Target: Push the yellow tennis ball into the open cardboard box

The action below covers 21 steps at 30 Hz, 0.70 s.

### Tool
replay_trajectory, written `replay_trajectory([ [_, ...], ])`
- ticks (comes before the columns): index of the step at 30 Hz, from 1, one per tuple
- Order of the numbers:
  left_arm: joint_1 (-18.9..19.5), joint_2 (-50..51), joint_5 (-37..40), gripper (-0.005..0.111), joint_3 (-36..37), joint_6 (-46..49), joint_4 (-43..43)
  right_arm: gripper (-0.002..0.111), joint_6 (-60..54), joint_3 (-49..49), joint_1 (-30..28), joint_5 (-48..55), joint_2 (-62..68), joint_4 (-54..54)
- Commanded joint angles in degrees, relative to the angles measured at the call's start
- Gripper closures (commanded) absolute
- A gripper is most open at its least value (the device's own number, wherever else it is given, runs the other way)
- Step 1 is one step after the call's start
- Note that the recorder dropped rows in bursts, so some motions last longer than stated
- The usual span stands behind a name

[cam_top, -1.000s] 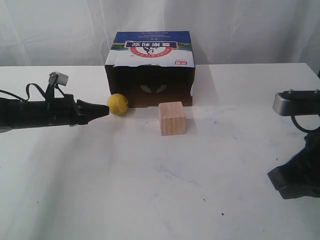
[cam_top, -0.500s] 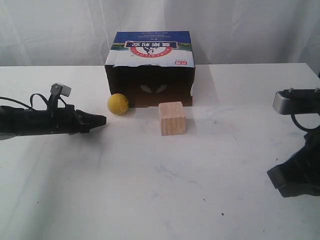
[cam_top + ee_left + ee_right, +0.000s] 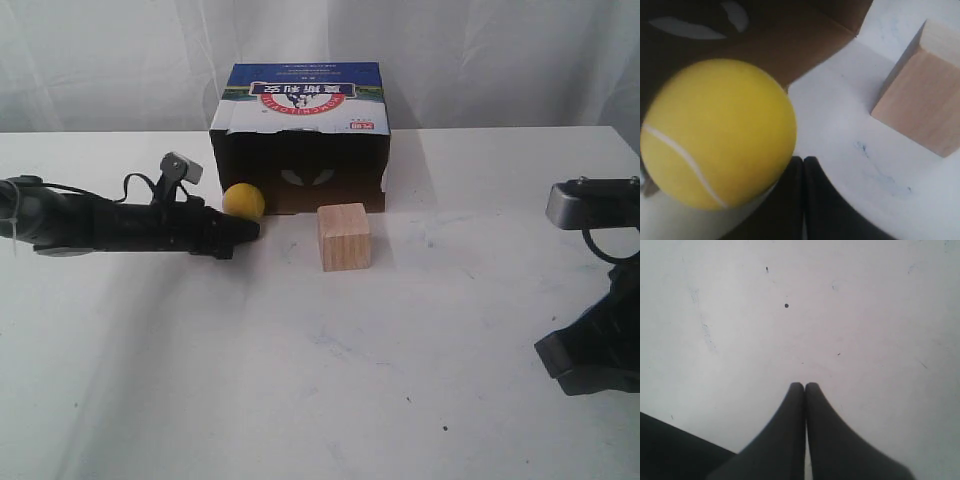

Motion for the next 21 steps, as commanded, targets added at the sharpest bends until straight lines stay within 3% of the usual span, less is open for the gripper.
replay_trajectory([
  [1,-1.14,1.58,-2.80,0.107,-5.65,7.34,-1.28,0.108,0.17,0.21,-0.47,-0.15,-0.39,-0.07],
  [8,-1.14,1.58,-2.84,0.107,-11.77,7.23,-1.28,0.108,0.17,0.21,-0.47,-0.15,-0.39,-0.07],
  [15,-1.14,0.96,4.02,0.107,-12.88,1.76,-1.05,0.108,0.17,0.21,-0.47,-0.49,-0.39,-0.07],
  [21,-1.14,0.28,5.18,0.107,-12.88,-9.06,9.81,0.108,0.17,0.21,-0.47,-1.54,-0.39,-0.18],
])
